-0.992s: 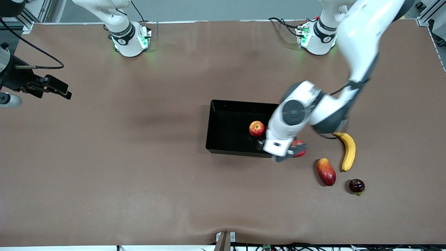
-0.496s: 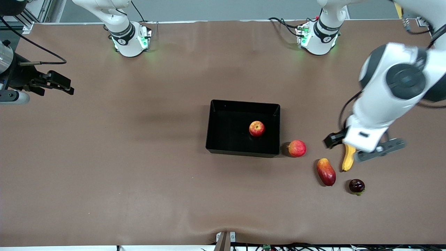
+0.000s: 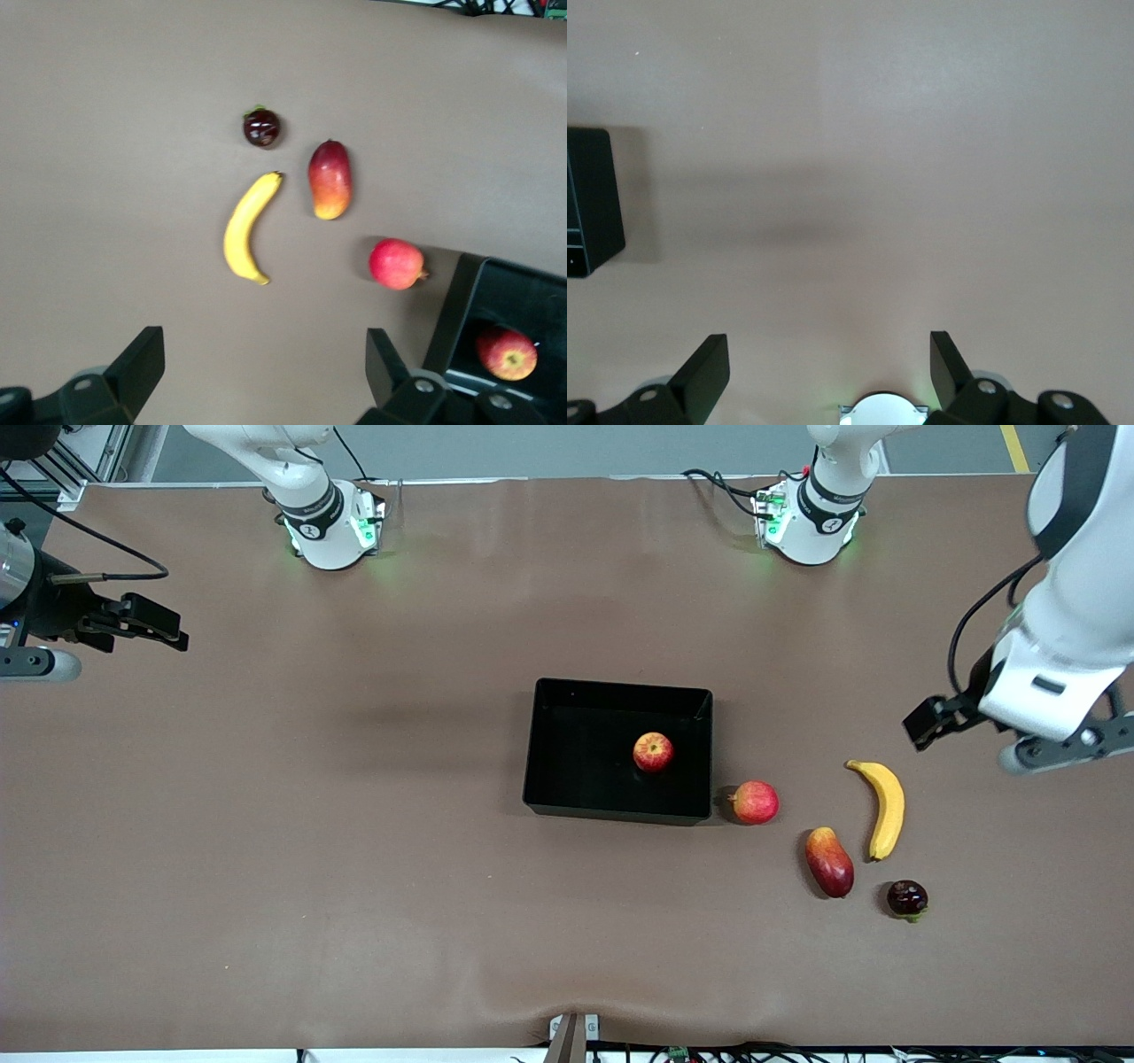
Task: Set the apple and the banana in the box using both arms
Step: 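Open the left gripper to drop the apple and raise it away, then lower the left gripper onto the yellow banana and grasp it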
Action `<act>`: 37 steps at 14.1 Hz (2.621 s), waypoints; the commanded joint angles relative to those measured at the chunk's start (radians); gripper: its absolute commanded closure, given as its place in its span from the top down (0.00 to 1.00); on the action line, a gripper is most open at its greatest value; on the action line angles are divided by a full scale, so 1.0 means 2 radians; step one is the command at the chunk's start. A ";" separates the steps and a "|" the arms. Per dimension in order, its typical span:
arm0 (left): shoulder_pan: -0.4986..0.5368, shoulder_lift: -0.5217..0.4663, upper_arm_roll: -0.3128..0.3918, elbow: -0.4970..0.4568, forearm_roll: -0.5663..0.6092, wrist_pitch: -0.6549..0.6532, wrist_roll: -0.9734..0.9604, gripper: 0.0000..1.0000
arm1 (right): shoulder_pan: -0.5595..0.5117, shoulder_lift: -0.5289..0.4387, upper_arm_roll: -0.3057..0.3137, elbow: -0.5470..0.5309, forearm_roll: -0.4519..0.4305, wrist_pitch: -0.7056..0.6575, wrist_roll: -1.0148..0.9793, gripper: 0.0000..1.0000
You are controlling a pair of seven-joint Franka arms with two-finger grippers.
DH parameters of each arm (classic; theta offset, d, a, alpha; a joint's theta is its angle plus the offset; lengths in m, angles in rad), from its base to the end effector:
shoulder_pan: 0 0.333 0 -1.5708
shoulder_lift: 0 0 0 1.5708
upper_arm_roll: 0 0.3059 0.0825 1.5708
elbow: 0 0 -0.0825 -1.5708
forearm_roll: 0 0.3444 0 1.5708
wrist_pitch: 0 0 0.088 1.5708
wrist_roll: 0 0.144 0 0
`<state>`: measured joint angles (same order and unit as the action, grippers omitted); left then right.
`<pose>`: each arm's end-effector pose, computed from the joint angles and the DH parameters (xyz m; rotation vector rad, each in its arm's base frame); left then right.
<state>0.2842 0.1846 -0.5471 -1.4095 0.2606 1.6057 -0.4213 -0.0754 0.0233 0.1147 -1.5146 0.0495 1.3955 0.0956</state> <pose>0.5636 -0.0864 0.5653 -2.9855 -0.2448 -0.1359 0.4971 0.0267 0.5759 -3.0902 0.0788 0.2251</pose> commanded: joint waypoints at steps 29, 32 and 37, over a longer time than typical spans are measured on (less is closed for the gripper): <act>-0.098 0.146 0.253 -0.245 -0.061 0.429 0.159 1.00 | 0.029 -0.005 -0.065 0.013 -0.022 0.003 -0.029 1.00; -0.098 0.179 0.252 -0.243 -0.039 0.452 0.160 1.00 | 0.024 -0.004 -0.067 0.011 -0.022 0.009 -0.029 1.00; -0.097 0.191 0.252 -0.254 -0.024 0.449 0.172 0.64 | -0.002 -0.004 -0.067 0.013 -0.023 0.009 -0.031 1.00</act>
<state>0.0887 0.5701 -0.0421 -1.9131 0.1919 2.5085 -0.0987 -0.0597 0.0222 -0.0272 -1.4887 0.0174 1.4103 0.0318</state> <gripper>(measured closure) 0.057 0.000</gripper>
